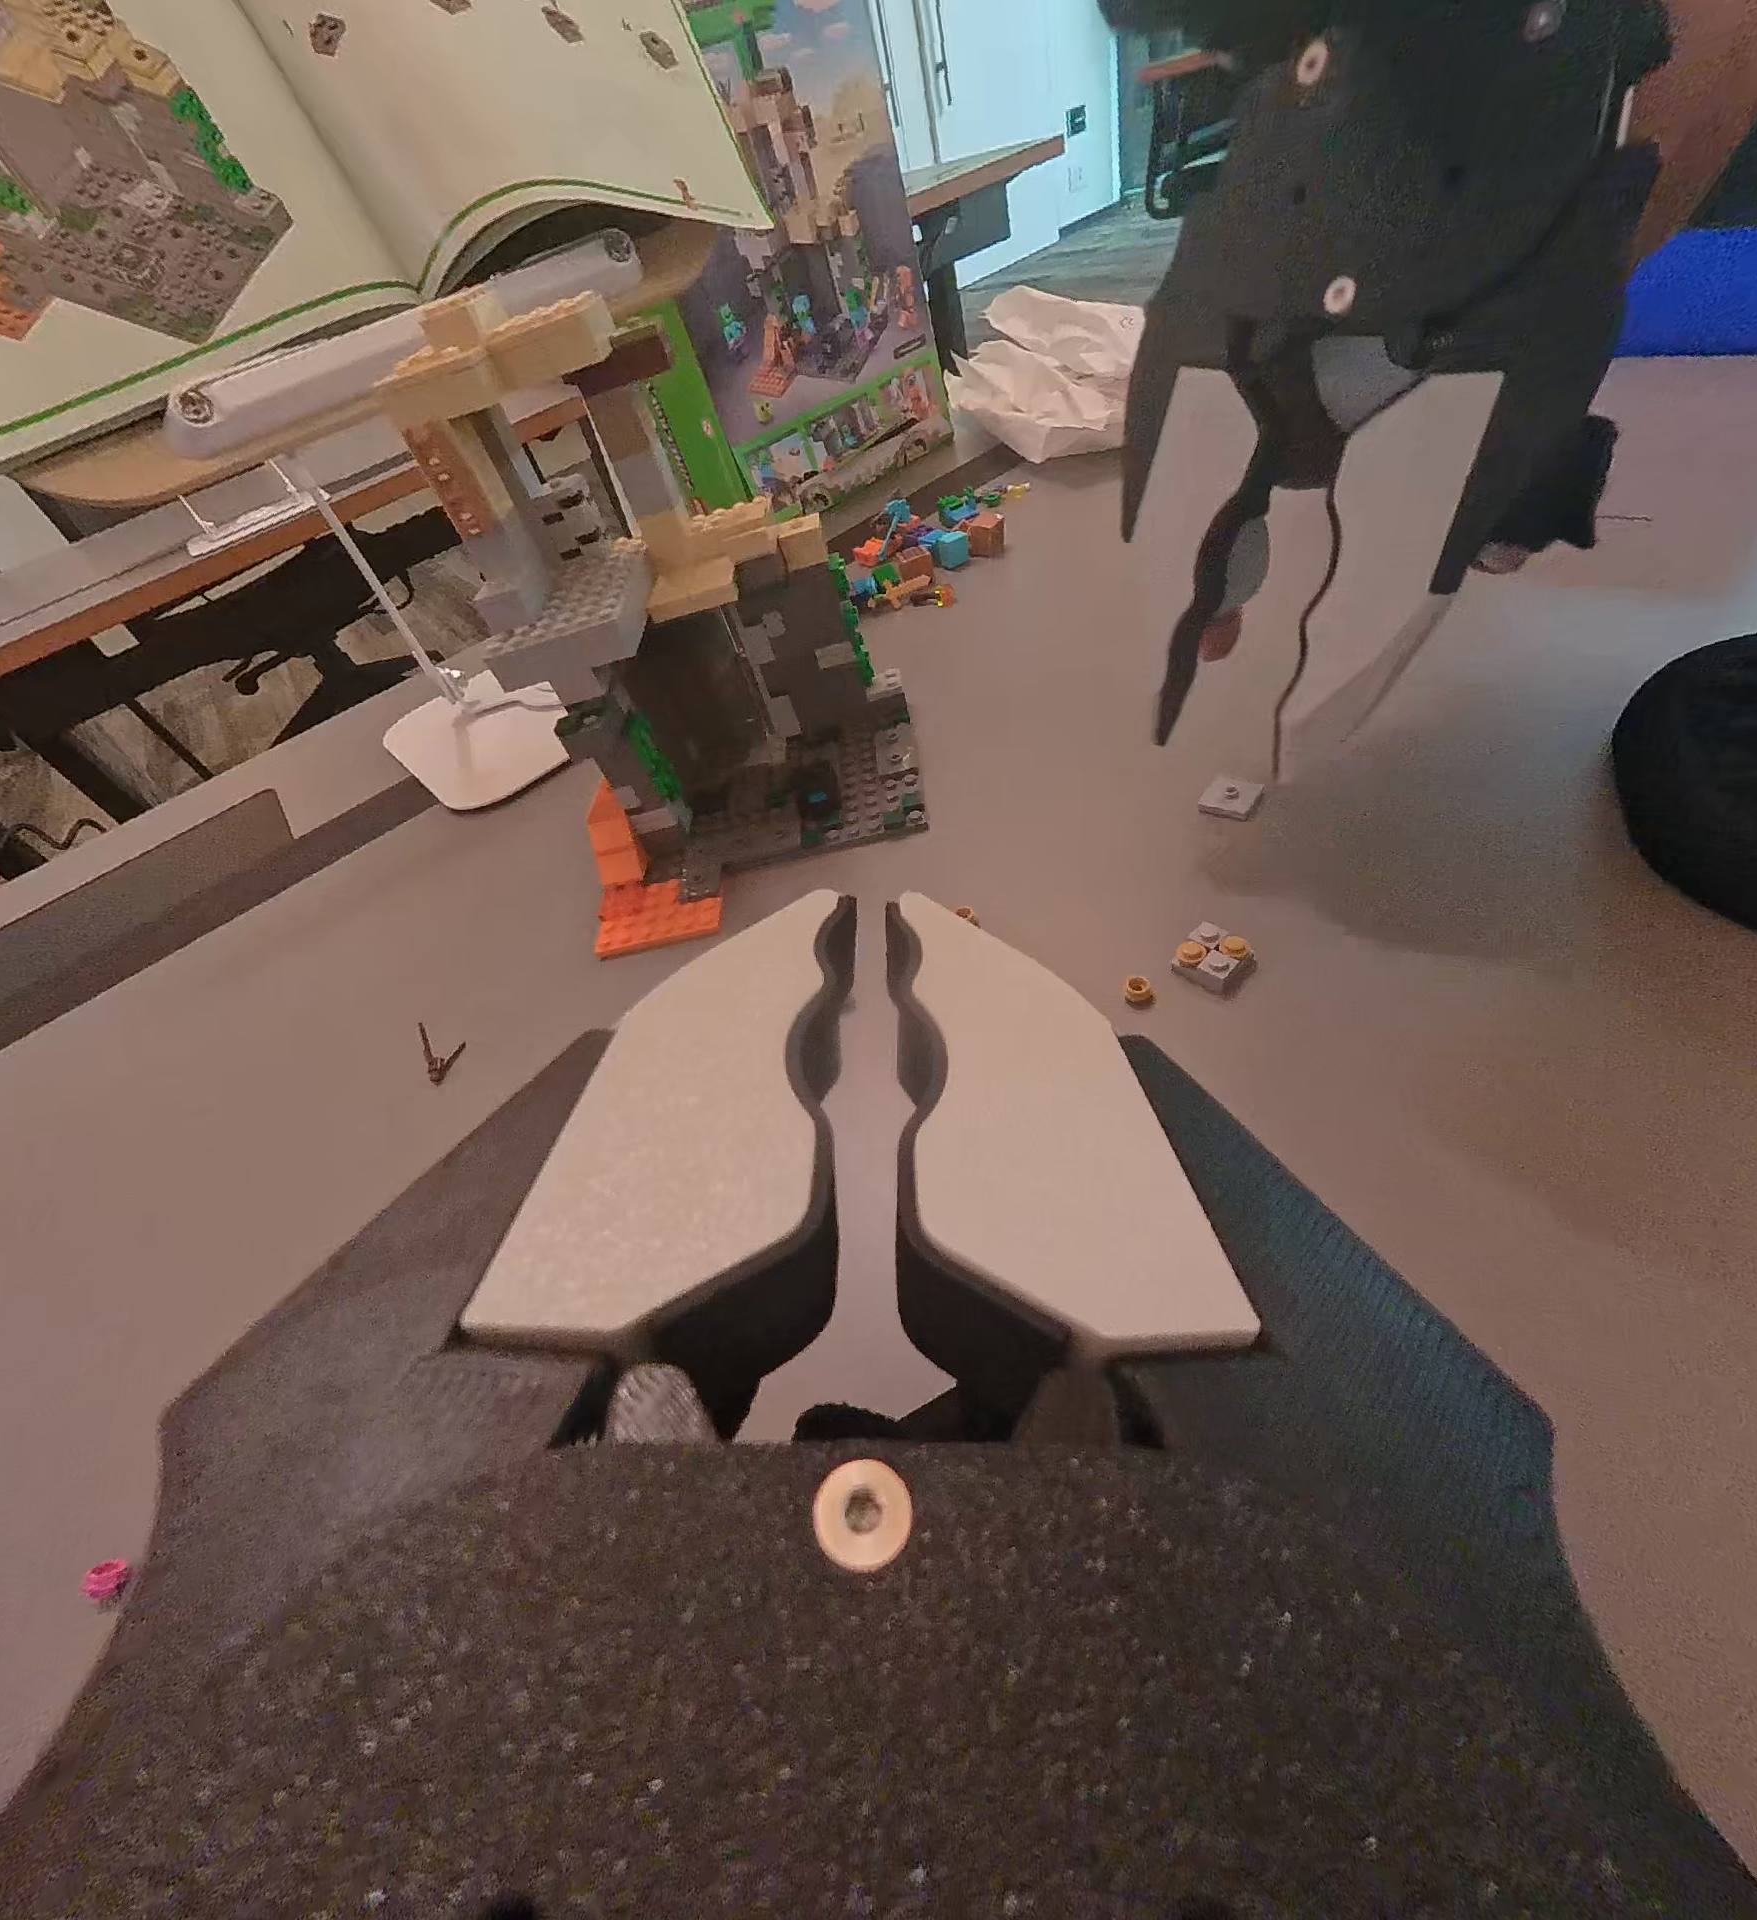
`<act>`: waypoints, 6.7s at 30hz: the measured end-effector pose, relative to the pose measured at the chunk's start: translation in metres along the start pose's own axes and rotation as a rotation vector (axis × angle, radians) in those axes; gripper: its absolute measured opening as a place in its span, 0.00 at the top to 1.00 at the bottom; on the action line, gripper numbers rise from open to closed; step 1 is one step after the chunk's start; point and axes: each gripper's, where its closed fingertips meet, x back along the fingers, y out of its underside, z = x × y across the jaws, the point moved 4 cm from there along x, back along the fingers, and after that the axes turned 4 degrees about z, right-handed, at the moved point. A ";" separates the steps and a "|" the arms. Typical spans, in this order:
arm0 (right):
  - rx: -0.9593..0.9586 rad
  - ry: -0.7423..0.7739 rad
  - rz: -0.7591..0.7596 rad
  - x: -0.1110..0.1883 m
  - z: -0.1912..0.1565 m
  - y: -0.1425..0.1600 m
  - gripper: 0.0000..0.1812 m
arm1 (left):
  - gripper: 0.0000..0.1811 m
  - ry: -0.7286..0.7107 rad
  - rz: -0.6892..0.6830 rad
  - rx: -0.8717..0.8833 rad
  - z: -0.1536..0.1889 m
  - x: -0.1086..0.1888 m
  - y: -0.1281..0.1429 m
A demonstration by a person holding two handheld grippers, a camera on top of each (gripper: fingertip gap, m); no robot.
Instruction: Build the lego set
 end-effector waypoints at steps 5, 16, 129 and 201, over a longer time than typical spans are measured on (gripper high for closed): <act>0.009 0.033 0.090 -0.017 0.016 -0.027 0.86 | 0.97 -0.008 0.005 0.012 -0.002 0.001 0.000; 0.012 0.021 0.077 -0.061 0.042 -0.036 0.91 | 0.98 -0.021 0.028 0.076 -0.011 0.004 -0.001; -0.594 -0.071 0.727 0.024 -0.061 -0.053 0.95 | 0.96 0.266 -0.031 -0.511 0.077 -0.010 -0.033; -0.816 -0.475 0.994 0.043 -0.093 -0.055 0.97 | 0.94 0.309 0.211 -0.420 0.100 0.011 -0.057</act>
